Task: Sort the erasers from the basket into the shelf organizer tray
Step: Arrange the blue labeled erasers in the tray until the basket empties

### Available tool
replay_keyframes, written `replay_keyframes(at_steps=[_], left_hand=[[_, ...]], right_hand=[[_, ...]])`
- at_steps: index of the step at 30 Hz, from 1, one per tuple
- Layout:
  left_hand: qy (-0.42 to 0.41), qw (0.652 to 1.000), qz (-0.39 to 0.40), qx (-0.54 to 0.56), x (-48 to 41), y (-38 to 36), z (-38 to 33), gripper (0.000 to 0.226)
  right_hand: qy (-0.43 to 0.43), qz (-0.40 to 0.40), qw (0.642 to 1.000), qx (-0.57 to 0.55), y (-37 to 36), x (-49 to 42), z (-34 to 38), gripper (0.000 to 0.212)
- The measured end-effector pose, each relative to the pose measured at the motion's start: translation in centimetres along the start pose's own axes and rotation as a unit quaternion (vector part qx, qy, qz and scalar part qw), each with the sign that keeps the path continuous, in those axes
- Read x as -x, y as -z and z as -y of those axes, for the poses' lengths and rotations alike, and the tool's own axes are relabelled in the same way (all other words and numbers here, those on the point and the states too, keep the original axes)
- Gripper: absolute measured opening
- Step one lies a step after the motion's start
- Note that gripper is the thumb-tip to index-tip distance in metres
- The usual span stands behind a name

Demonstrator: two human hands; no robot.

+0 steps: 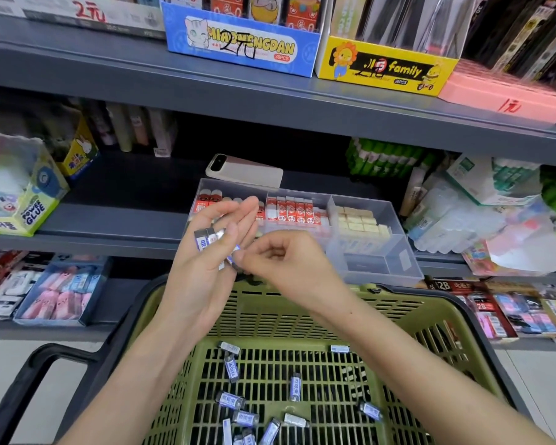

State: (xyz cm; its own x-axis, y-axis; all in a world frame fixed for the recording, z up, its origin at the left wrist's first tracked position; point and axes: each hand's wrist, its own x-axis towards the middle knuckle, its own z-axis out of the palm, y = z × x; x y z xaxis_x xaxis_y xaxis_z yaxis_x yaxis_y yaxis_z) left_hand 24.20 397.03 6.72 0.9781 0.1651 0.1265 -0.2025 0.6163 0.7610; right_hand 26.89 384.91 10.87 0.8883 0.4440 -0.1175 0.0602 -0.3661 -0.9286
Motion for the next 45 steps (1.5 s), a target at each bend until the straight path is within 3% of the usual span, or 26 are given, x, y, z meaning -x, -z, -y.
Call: replay_keyframes(at_steps=[4,7,11,14,16,19,21,27,32,38,42,45], left_hand=[[0.006,0.995,0.039,-0.091,0.3,-0.2,0.3,0.025],[0.002,0.992,0.046,-0.119,0.6,-0.6,0.6,0.026],[0.005,0.987,-0.044,-0.154,0.4,-0.4,-0.1,0.021],[0.013,0.983,-0.086,-0.16,0.2,-0.3,-0.5,0.038],[0.014,0.987,-0.073,-0.142,0.2,-0.3,-0.5,0.039],[0.011,0.989,-0.058,-0.135,0.4,-0.3,-0.4,0.028],[0.012,0.99,-0.062,-0.125,0.5,-0.3,-0.4,0.02],[0.023,0.993,-0.041,-0.106,0.5,-0.2,-0.2,0.023],[-0.005,0.968,-0.042,-0.246,0.4,0.3,-0.1,0.017],[-0.043,0.957,-0.055,-0.281,0.1,0.4,-0.7,0.021],[-0.059,0.952,-0.057,-0.296,-0.1,0.2,-0.7,0.024],[-0.071,0.931,-0.05,-0.355,-0.6,0.1,-0.4,0.029]], right_hand=[[-0.021,-0.031,0.983,-0.18,1.4,0.0,0.3,0.003],[0.003,-0.079,0.97,-0.229,3.4,-0.9,0.0,0.007],[0.041,-0.096,0.992,-0.067,6.2,-2.6,-1.3,0.019],[0.031,-0.057,0.994,0.089,6.5,-3.8,-2.7,0.024],[0.018,-0.063,0.982,0.177,5.9,-4.5,-3.4,0.027],[0.051,-0.066,0.947,0.31,4.9,-5.1,-4.0,0.01],[0.074,-0.052,0.93,0.357,4.3,-5.1,-4.2,0.01],[0.063,0.01,0.924,0.376,3.6,-4.9,-4.7,0.025],[0.017,0.067,0.912,0.404,3.9,-4.5,-4.6,0.043],[0.028,0.046,0.878,0.476,3.4,-4.1,-4.3,0.044],[-0.014,0.011,0.934,0.357,3.8,-3.8,-4.2,0.039],[0.022,-0.075,0.948,0.307,4.6,-3.2,-3.7,0.036]])
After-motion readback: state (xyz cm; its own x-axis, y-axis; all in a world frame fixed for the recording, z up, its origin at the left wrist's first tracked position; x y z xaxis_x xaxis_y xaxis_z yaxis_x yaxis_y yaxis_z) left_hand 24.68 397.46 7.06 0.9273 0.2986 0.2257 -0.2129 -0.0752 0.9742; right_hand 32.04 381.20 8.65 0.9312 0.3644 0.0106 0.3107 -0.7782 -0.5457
